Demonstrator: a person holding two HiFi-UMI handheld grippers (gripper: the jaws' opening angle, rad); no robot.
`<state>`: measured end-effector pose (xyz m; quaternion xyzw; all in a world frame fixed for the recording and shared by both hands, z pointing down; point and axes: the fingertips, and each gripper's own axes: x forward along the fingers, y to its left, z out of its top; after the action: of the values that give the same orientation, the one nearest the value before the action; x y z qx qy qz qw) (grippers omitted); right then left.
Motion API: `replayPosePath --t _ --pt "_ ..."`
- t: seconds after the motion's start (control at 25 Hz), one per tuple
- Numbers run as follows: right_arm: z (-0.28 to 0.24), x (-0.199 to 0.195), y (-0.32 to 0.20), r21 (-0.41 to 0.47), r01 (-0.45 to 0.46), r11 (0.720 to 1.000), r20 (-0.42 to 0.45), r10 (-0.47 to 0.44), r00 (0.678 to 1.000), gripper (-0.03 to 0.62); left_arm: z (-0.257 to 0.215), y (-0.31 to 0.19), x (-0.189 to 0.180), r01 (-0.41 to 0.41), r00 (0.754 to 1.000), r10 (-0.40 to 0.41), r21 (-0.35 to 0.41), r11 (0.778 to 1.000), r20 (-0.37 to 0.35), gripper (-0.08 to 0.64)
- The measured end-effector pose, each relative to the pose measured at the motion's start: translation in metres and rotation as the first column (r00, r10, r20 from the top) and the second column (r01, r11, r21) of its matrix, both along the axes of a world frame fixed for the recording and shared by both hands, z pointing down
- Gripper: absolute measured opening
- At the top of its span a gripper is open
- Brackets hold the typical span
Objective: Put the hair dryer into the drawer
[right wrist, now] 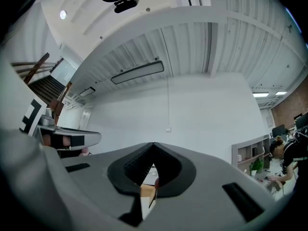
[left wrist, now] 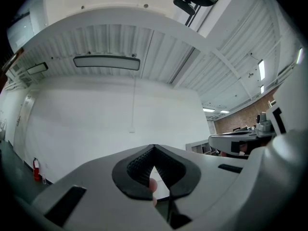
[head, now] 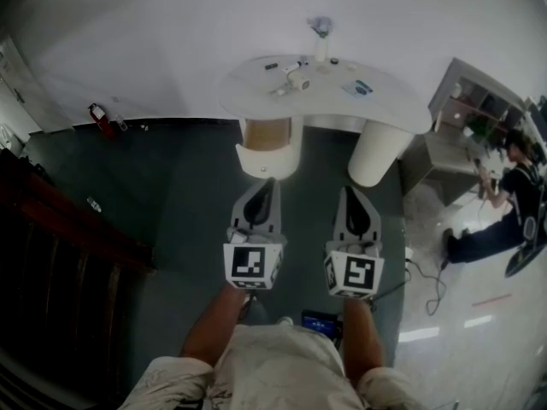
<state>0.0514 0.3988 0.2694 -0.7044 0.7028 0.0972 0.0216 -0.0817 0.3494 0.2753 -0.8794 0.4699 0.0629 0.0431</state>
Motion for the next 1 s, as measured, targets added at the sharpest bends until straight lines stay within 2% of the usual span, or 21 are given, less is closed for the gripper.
replayPosePath --t 0.4,0.6,1.0 --pt "0.009 0.013 -0.060 -0.010 -0.018 1.000 -0.009 0.017 1.000 0.005 0.003 -0.058 0.015 -0.016 1.000 0.016 0.024 1.000 0.009 0.000" --pt "0.012 0.008 -0.115 -0.025 -0.019 1.000 -0.046 0.018 0.999 0.005 0.007 -0.113 0.015 -0.020 1.000 0.020 0.018 1.000 0.006 0.000" --pt "0.008 -0.008 -0.233 -0.054 -0.039 0.998 -0.050 0.036 0.998 0.005 0.003 -0.229 0.003 -0.046 0.999 0.046 0.020 0.999 0.008 0.000"
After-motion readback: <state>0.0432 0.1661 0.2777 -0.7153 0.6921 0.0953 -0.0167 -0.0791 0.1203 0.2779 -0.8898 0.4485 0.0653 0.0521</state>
